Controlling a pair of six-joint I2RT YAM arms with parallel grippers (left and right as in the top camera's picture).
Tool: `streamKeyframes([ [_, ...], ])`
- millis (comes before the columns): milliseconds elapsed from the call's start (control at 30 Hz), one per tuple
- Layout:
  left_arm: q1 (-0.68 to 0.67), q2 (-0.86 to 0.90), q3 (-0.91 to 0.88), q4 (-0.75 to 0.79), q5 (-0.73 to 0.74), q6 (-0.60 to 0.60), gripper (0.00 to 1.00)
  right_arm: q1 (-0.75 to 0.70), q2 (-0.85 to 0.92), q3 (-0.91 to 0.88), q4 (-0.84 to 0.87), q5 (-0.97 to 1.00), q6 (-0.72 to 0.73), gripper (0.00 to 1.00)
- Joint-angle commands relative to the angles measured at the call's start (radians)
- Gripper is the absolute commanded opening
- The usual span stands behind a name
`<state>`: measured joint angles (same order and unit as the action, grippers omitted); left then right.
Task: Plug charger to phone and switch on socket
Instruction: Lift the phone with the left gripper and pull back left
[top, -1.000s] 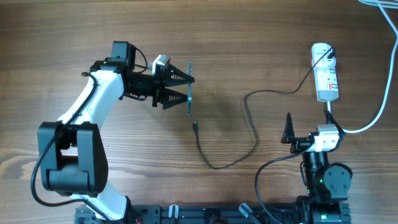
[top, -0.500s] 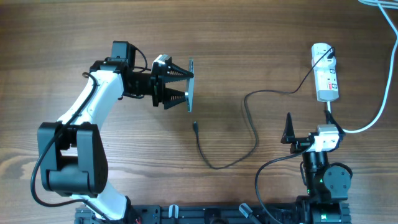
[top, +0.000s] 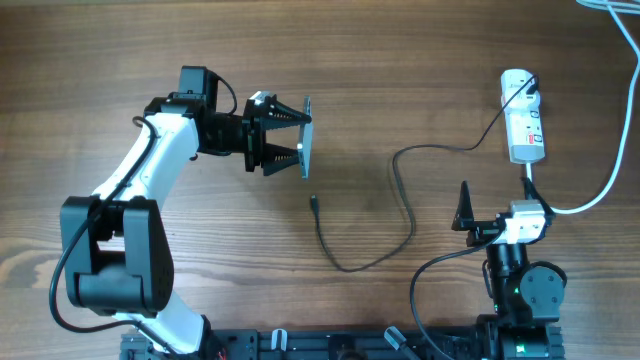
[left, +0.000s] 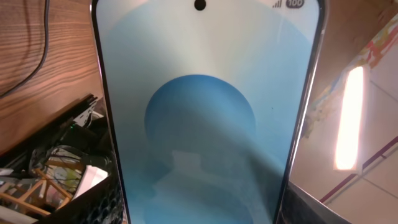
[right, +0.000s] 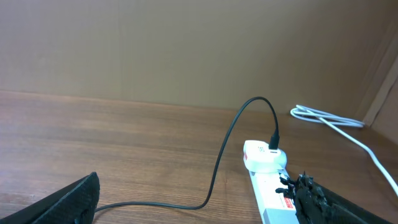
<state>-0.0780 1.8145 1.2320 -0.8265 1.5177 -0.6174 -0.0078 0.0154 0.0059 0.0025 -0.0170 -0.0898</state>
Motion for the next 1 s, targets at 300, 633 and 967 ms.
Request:
streamKeyframes([
  [300, 0.003, -0.036, 0.026, 0.0, 0.053, -0.019, 0.67, 0.005, -0.008, -0.001, 0.004, 0.017, 0.013, 1.0],
  [633, -0.103, -0.036, 0.026, -0.09, 0.053, -0.016, 0.55, 0.005, -0.008, -0.001, 0.004, 0.017, 0.013, 1.0],
  [967, -0.185, -0.036, 0.026, -0.167, 0.053, -0.02, 0.54, 0.005, -0.008, -0.001, 0.004, 0.017, 0.013, 1.0],
])
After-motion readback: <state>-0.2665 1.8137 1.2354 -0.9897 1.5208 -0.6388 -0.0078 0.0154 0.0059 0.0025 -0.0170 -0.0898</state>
